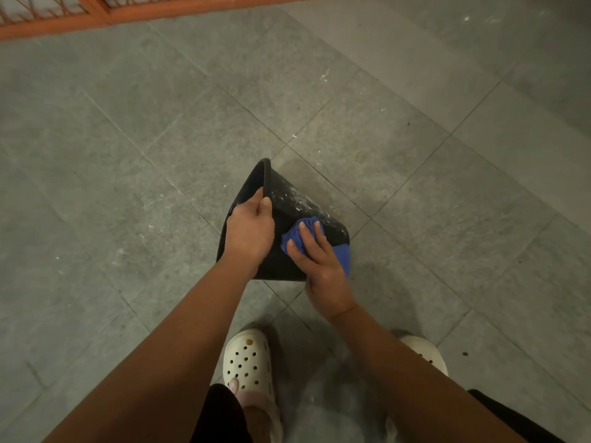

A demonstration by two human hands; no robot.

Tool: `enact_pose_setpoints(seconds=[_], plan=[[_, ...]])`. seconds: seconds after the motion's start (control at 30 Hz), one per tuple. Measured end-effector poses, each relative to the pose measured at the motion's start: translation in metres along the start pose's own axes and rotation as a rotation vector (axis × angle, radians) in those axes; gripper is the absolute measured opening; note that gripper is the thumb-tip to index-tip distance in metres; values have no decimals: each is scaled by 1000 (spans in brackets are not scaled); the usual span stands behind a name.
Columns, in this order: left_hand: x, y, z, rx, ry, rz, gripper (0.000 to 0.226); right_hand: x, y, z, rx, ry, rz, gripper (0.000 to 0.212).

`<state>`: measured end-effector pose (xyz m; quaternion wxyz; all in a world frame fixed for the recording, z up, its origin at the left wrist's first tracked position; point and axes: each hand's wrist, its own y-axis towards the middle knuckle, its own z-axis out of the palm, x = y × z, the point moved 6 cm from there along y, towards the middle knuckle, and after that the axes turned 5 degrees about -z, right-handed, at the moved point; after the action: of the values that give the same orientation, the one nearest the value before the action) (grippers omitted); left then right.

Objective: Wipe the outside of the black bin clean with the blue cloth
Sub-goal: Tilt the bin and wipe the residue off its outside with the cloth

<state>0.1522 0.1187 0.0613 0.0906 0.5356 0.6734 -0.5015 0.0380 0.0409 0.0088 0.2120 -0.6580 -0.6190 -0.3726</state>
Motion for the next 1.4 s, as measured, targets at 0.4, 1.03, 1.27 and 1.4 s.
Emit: enact_pose_setpoints(seconds=[0.4,1.03,1.27,1.4], plan=[[0,-2,2,-4,-5,-6,38,-2,2,-12,-95,63,194,53],[-3,-9,4,14,0,46,28,5,25,-18,-127,-63,122,55],[-1,-5,1,-21,-6,-6,35,1,2,-18,-143,-110,226,49],[-2,-5,1,13,-28,3,33,16,23,-13,-125,-10,95,44]])
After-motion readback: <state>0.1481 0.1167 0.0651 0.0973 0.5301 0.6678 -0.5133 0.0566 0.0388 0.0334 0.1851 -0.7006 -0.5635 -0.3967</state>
